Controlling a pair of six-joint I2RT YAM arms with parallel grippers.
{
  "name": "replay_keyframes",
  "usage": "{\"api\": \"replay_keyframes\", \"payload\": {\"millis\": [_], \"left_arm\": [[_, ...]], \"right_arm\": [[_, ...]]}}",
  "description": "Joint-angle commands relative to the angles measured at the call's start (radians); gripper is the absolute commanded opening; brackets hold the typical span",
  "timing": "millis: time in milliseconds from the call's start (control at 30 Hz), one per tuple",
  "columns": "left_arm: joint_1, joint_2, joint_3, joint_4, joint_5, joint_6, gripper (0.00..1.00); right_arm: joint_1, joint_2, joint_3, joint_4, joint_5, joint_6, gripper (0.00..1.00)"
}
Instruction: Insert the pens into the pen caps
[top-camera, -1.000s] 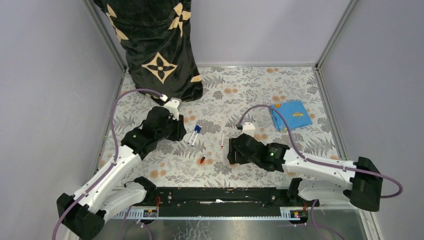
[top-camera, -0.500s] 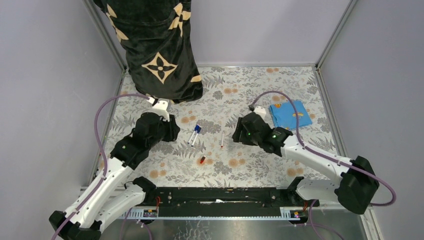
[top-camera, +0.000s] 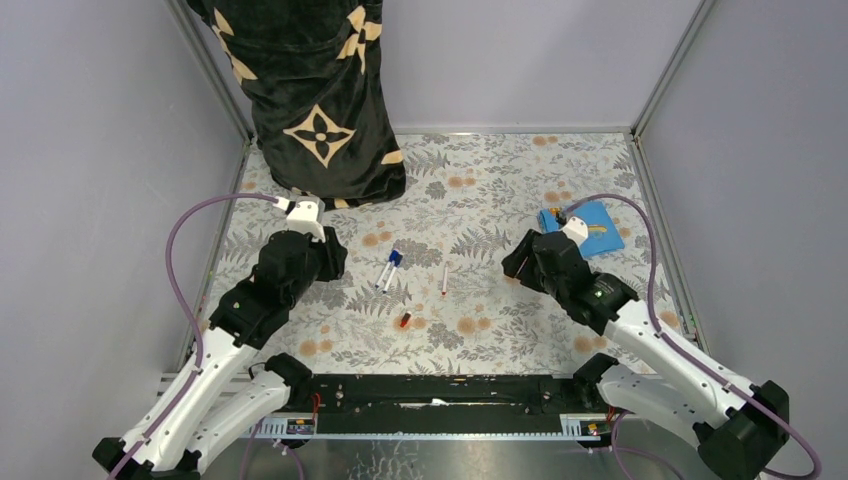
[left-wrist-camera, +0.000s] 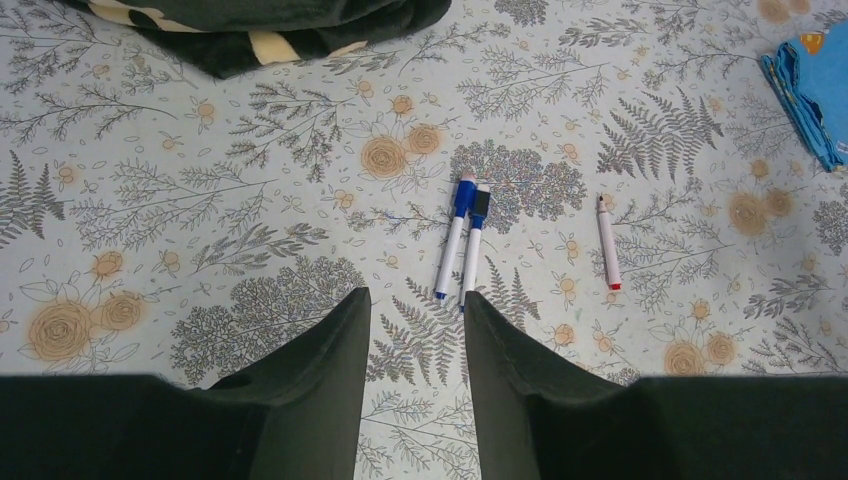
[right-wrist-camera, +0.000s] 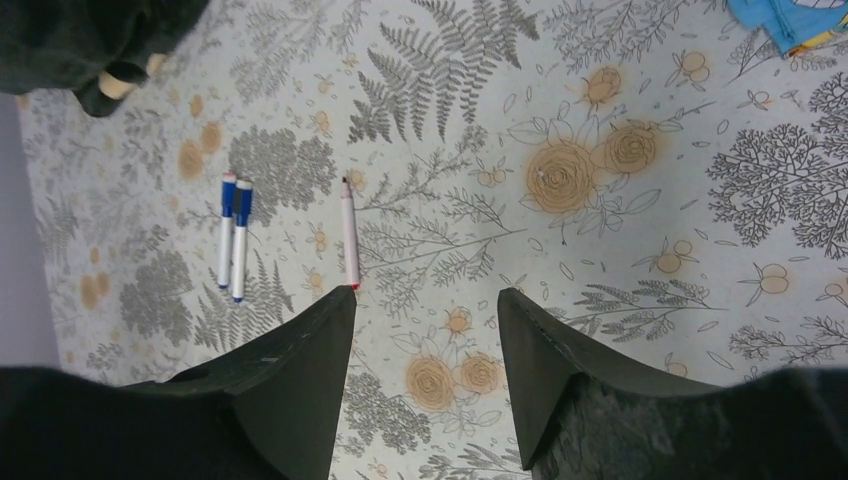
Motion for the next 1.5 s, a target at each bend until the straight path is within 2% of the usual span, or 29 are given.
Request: {"api": "replay_keyframes", "payload": {"millis": [0, 100, 233, 433, 700, 1200, 1467], "left_arm": [[0.008, -0.006, -0.008, 0.043, -0.028, -0.009, 0.46], [0.008, 0.001, -0.008, 0.044, -0.024, -0.009, 0.46], [0.007, 0.004, -0.008, 0.045, -0.022, -0.008, 0.46], [0.007, 0.009, -0.009, 0.046, -0.029, -0.009, 0.47], [0.008, 0.006, -0.008, 0.045, -0.037, -0.011, 0.47], [0.008, 0.027, -0.009, 0.049, -0.022, -0.008, 0.48], [0.008, 0.032, -0.01, 0.05, -0.018, -0.008, 0.48]], "right_arm": [[-0.006, 0.075, 0.019, -0.008, -0.078, -0.085, 0.61], [-0.006, 0.219, 0.104, -0.035, -0.192, -0.176, 0.61], [0.009, 0.37, 0.182, 0.014, -0.265, -0.193, 0.6], [0.107, 0.622, 0.356, 0.046, -0.217, -0.198, 0.6], [0.184, 0.923, 0.577, -0.048, -0.078, -0.21, 0.58], [0.185, 1.056, 0.628, -0.045, -0.085, -0.226, 0.5], [0.185, 1.109, 0.671, -0.104, -0.05, -0.25, 0.46]]}}
